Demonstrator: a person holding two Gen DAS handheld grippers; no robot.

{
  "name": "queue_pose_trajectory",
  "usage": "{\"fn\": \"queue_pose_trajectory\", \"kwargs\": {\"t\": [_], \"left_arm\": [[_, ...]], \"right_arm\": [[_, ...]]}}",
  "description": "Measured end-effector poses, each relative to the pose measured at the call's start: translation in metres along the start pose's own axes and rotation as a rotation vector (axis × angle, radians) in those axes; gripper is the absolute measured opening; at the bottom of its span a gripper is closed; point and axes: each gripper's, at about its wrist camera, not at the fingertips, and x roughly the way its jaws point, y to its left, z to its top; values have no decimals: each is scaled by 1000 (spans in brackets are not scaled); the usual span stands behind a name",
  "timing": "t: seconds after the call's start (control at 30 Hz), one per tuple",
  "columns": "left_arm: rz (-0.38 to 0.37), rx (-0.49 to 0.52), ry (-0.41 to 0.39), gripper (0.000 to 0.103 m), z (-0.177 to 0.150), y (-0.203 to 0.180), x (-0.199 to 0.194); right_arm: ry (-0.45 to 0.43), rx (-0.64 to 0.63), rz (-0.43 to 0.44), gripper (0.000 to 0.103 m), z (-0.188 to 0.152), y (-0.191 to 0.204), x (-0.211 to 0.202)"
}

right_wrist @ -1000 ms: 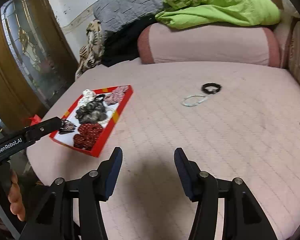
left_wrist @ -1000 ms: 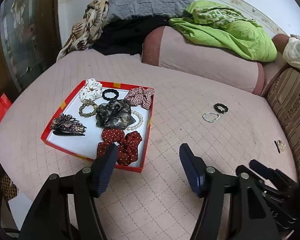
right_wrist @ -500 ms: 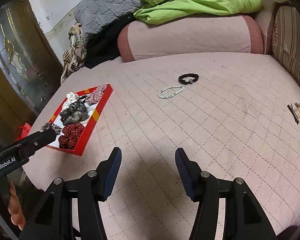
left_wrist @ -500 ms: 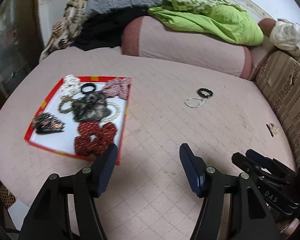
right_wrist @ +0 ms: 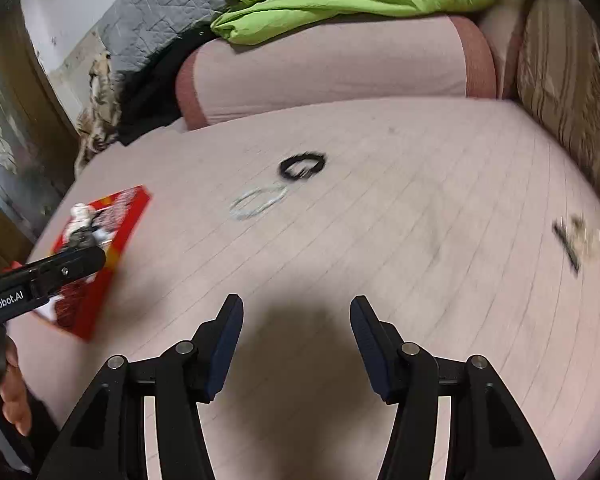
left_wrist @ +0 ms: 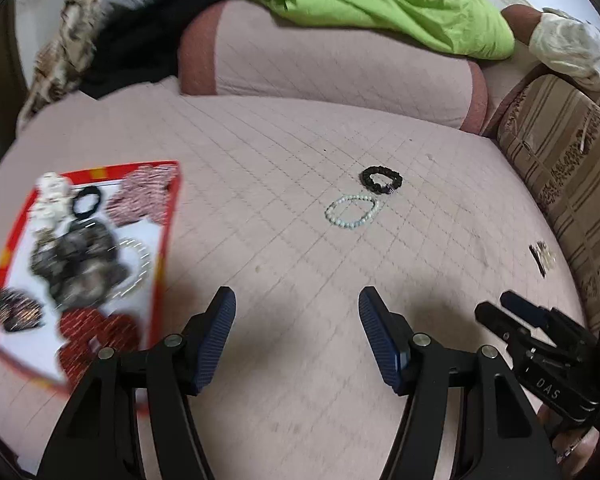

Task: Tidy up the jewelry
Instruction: 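Move both open tools over the two bracelets on the bed, then grasp the black beaded bracelet with the right tool while the left grasps the pale bead bracelet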

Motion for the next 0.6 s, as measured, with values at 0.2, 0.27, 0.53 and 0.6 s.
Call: {"fn": "queue_pose_trajectory", "kwargs": {"t": [0.2,0.27,0.53,0.6], "left_arm": [[-51,0,50,49,35,-7,63],[-75,-10,64,47,41,-8,79],[-128,3,85,47,55,-17,124],[-132,18,88,47,58,-21,132]], "right_arm": [[21,2,-10,59,52,-29,50],[31,1,1,54,67,-34,65],[42,17,61,50,107,-36,116],[44,35,80,50,112,-35,125]]}}
